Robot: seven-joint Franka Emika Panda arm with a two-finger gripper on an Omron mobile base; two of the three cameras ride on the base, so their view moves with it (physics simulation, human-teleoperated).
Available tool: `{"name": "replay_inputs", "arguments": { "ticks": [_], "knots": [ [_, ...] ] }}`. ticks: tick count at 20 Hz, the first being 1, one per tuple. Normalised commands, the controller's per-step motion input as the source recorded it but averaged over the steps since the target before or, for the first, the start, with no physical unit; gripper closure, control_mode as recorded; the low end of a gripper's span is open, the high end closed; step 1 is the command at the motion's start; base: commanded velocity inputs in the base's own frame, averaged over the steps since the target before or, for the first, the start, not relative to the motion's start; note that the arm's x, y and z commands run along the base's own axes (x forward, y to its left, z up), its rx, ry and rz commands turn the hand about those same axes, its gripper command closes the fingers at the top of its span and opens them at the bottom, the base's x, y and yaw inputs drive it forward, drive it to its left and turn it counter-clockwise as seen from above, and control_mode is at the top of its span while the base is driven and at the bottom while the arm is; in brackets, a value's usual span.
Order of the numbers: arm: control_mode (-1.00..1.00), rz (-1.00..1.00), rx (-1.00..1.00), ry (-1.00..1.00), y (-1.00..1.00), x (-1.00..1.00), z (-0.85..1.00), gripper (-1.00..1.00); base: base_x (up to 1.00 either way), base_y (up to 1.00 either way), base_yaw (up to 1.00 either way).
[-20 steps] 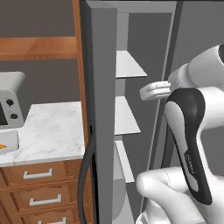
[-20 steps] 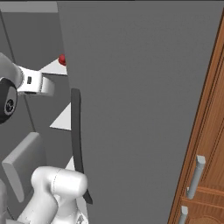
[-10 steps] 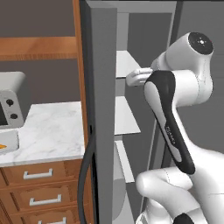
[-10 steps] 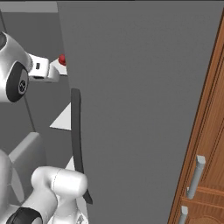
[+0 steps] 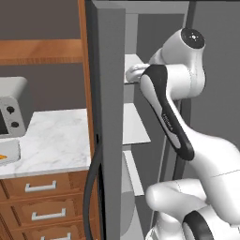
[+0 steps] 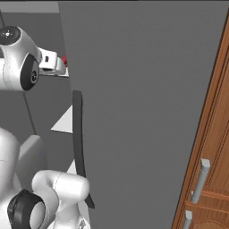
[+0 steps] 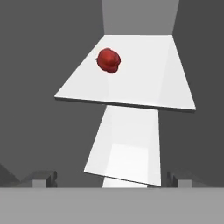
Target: Take the carrot and bell pepper out of the freezer and place them in the tupperware container on the counter. Then put the tupperware containing the vegetables back in the freezer.
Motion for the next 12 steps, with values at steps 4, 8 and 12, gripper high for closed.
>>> {"name": "replay_inputs", "arguments": {
  "ticks": [4,8,12],
  "knots": [
    [-1.00,0.00,0.00,0.00,0.03,0.58,0.06,-1.00,0.00,0.00,0.00],
    [-1.00,0.03,0.00,0.01,0.06,0.64,0.00,-1.00,0.00,0.00,0.00],
    [-1.00,0.04,-0.01,0.00,0.15,0.51,-0.03,-1.00,0.00,0.00,0.00]
  ]
}}
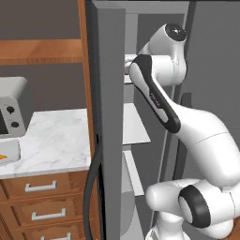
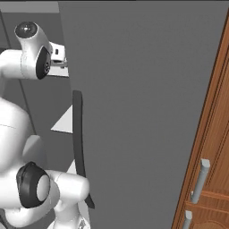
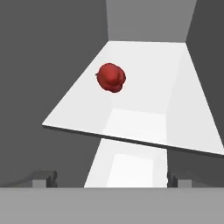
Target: Take the carrot and bell pepper out of the freezer and place them in the tupperware container on the counter. Then put the tupperware containing the vegetables back in the freezer.
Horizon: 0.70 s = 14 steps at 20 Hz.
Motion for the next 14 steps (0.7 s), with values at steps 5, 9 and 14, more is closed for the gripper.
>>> {"name": "replay_inputs", "arguments": {
  "ticks": [5,9,14],
  "knots": [
    [-1.00,0.05,0.00,0.00,0.20,0.47,-0.02,-1.00,0.00,0.00,0.00],
    [-1.00,0.05,0.00,0.00,0.09,0.43,0.00,-1.00,0.00,0.00,0.00],
    [-1.00,0.05,0.00,0.00,0.00,0.38,-0.06,-1.00,0.00,0.00,0.00]
  ]
}}
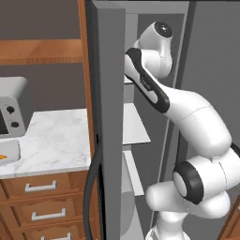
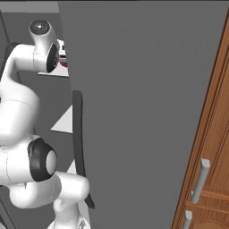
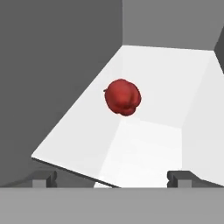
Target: Take the carrot and bell pepper out of the freezer and place them in the tupperware container on the counter. Then put the tupperware containing the vegetables back in the freezer.
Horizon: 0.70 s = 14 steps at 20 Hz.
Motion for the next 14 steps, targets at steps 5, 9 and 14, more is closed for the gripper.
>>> {"name": "replay_inputs", "arguments": {
  "ticks": [5,9,14],
  "knots": [
    [-1.00,0.05,0.00,0.00,0.01,0.37,-0.15,-1.00,0.00,0.00,0.00],
    [-1.00,0.04,0.00,0.00,0.04,0.39,-0.15,-1.00,0.00,0.00,0.00],
    [-1.00,0.03,0.00,0.00,0.02,0.38,-0.06,-1.00,0.00,0.00,0.00]
  ]
}}
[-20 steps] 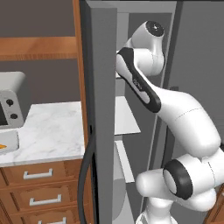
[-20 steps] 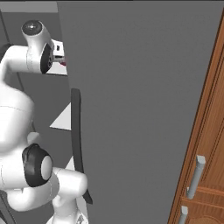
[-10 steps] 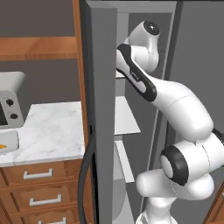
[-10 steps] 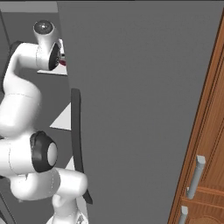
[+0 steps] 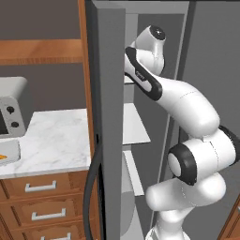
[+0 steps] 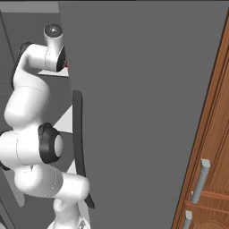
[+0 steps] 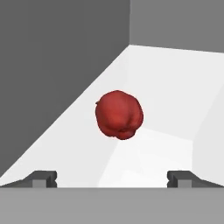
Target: Take the carrot and bell pepper out of the freezer and place them in the tupperware container on the counter. Then put the tupperware containing the vegetables back in the freezer.
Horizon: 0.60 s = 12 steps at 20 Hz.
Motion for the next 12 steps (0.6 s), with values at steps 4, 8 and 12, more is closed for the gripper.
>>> {"name": "replay_inputs", "arguments": {
  "ticks": [4,8,12],
  "knots": [
    [-1.00,0.03,0.00,0.00,0.07,0.35,-0.05,-1.00,0.00,0.00,0.00],
    [-1.00,0.03,0.00,0.00,0.15,0.29,-0.07,-1.00,0.00,0.00,0.00],
    [-1.00,0.02,0.00,0.00,0.14,0.31,-0.10,-1.00,0.00,0.00,0.00]
  ]
}}
